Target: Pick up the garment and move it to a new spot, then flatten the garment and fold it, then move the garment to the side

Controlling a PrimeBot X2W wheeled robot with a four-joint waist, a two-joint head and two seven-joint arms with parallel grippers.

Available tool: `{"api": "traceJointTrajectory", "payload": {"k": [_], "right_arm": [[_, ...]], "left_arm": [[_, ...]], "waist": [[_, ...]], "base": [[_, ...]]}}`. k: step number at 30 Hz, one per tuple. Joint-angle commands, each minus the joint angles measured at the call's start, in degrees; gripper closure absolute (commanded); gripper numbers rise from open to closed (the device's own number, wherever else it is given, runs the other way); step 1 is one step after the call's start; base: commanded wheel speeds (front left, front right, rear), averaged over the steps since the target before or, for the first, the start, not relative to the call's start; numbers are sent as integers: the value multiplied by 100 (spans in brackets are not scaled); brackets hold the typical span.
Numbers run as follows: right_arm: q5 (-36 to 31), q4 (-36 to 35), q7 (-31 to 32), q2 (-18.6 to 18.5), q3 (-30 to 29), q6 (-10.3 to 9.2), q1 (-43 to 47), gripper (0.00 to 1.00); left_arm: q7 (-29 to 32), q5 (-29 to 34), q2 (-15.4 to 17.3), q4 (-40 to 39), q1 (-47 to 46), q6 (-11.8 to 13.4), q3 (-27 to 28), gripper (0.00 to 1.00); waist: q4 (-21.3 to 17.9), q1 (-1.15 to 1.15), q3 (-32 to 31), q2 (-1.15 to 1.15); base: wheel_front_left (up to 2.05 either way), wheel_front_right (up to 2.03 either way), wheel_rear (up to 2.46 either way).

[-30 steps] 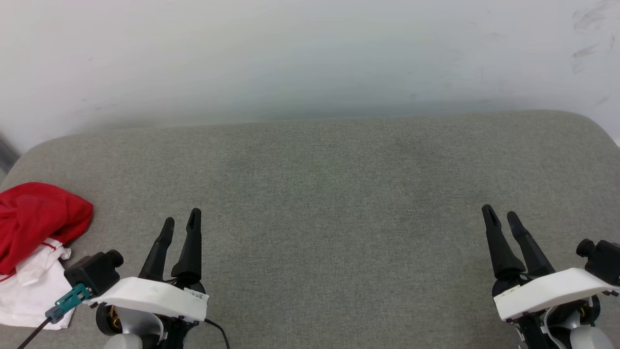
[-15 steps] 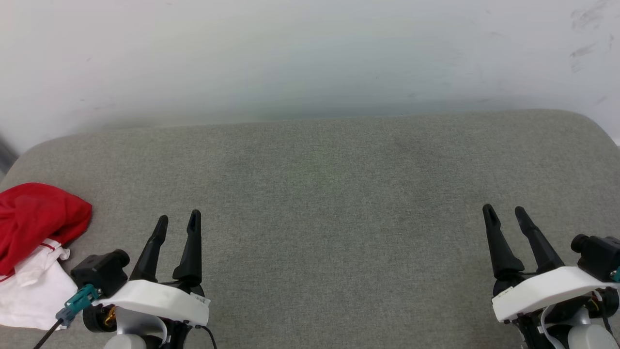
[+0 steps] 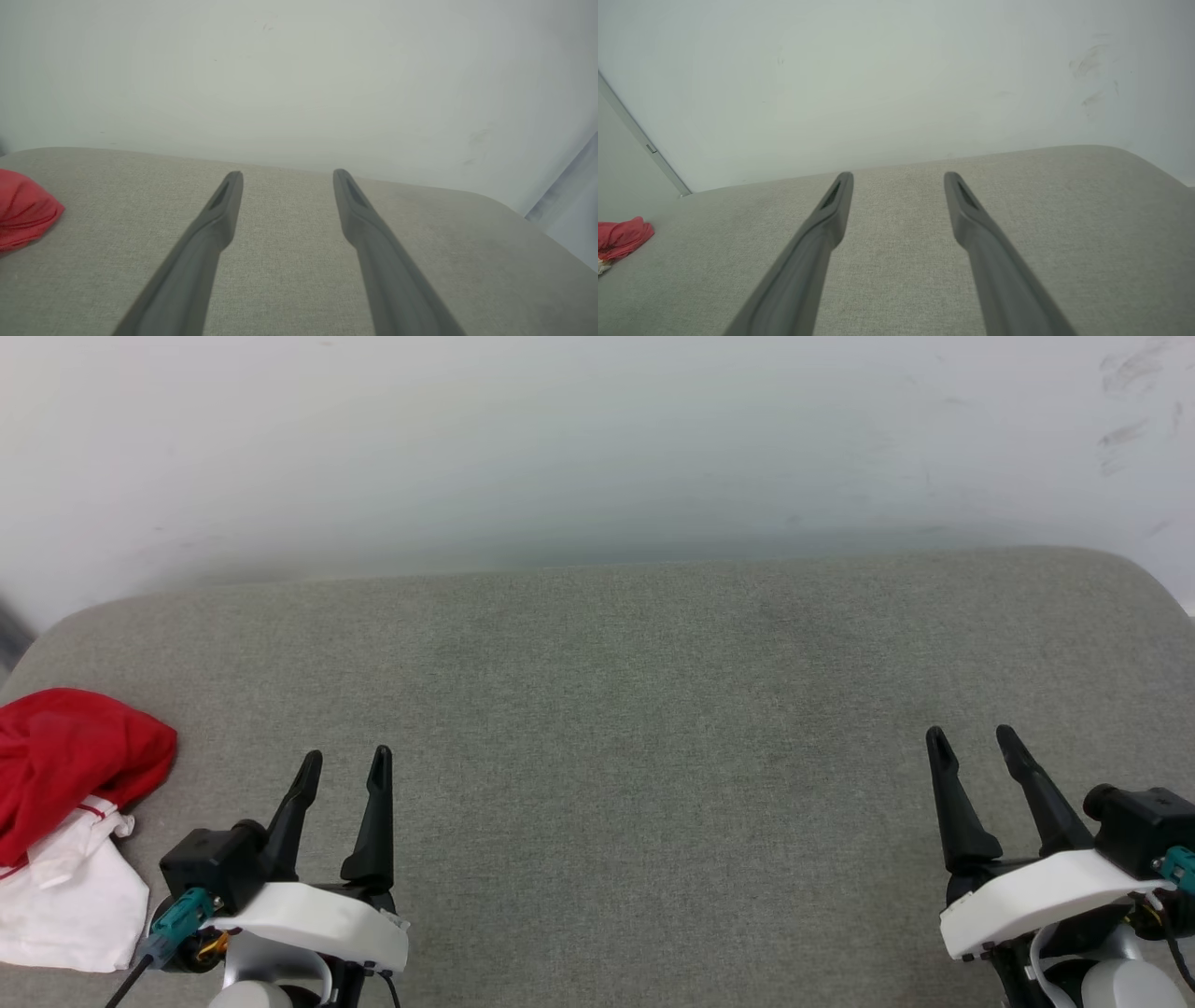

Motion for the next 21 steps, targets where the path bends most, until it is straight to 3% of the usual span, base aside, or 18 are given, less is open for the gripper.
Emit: {"api": "traceJointTrajectory", "payload": {"k": [1,21], "right_arm": [[-146,-91,-9,14,-8,0,20,0],[-860,-186,-10,99,-80,0,148,0]], "left_arm": [[-56,153,37,-26,-4,8,-17,0],[-298,981,-76,231,48,-19,-33,0]], "waist": [[1,0,1,0],[-20,0,-1,0]], "base": [[0,0,0],[0,0,0]]}}
